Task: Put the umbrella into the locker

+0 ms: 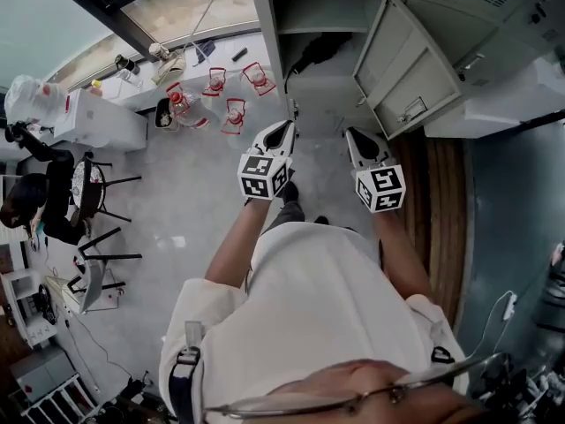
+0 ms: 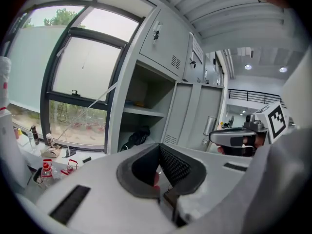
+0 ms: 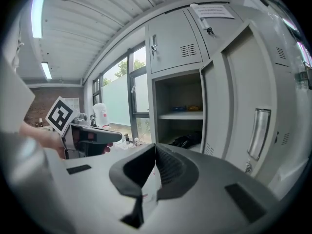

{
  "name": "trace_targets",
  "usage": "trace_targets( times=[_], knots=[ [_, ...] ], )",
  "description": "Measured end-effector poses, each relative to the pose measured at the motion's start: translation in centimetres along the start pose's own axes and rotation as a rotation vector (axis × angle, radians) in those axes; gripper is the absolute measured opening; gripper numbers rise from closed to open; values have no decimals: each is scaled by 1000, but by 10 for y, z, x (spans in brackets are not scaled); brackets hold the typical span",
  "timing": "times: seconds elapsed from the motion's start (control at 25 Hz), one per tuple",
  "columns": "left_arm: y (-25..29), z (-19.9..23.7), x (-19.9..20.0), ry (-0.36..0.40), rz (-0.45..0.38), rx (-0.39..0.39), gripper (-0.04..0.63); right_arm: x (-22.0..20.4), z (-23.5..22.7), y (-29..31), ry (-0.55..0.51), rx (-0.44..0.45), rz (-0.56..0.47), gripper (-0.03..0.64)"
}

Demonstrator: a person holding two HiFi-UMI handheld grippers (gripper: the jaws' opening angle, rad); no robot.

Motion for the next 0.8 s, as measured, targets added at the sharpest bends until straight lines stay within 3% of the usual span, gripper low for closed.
trace_targets(
  times=[0.4, 0.8],
  knots=[
    [-70, -50, -16, -37, -44, 91, 5, -17, -4, -57, 62, 31, -22, 8],
    [-113, -53, -18, -35, -65, 108, 5, -16, 23, -74, 46, 60, -42, 8]
  ],
)
Point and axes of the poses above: the fingertips, and each gripper's own axes: y forward along the fingers, z to its left, x out of its top, the point moved 6 cm from there along -y, backward along the fingers, and after that the axes turned 6 degrees about -x, right-handed, at the moved point
